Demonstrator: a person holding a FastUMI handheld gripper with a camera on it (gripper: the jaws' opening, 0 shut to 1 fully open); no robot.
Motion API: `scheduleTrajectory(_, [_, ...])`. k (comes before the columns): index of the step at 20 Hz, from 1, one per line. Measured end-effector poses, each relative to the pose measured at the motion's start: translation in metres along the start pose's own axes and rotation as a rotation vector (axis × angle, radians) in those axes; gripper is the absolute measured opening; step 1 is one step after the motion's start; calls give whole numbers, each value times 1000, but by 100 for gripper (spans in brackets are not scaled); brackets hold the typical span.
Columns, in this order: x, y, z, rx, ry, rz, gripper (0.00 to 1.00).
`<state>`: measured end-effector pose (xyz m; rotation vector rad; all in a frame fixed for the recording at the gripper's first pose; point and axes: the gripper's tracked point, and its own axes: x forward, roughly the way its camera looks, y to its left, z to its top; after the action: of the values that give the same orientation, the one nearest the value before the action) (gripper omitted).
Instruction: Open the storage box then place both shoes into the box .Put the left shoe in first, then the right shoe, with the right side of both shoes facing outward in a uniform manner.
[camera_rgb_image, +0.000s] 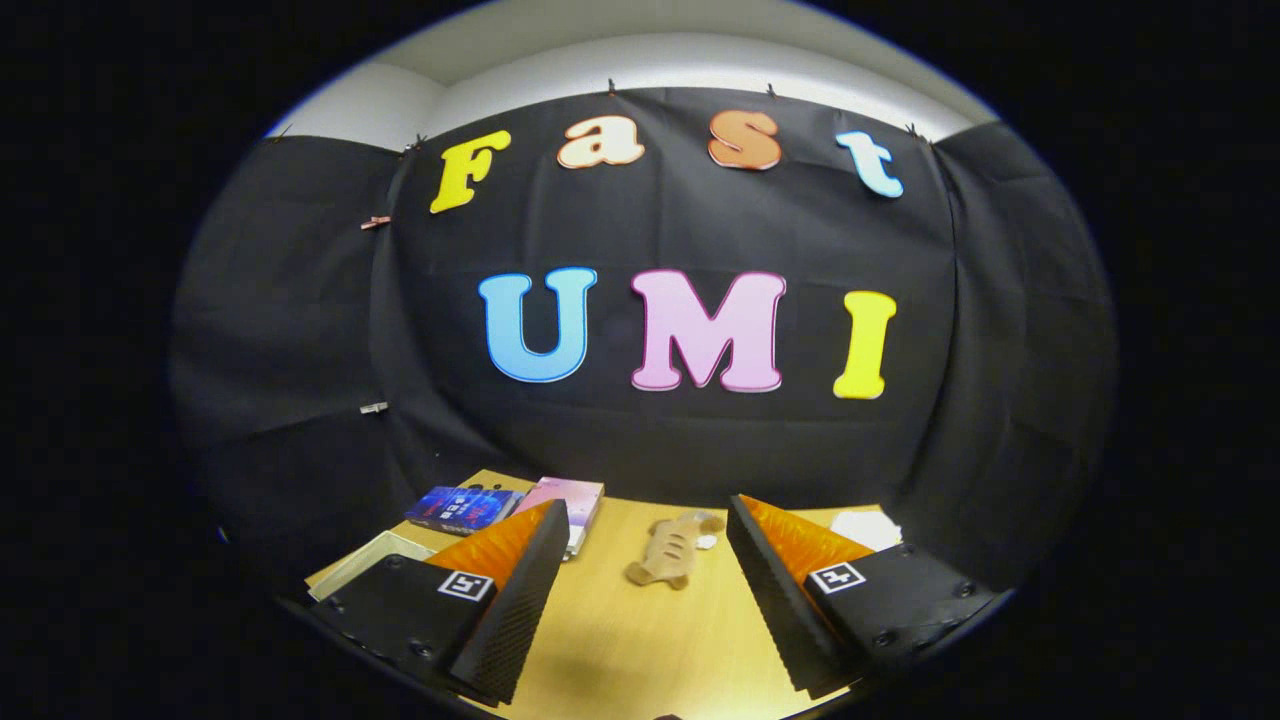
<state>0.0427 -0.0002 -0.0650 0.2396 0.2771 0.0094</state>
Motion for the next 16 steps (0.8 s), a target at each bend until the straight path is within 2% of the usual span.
scheduleTrajectory(9, [-35,15,21,-154,-155,14,97])
scheduleTrajectory(16, [-44,26,6,-198,-132,79,97])
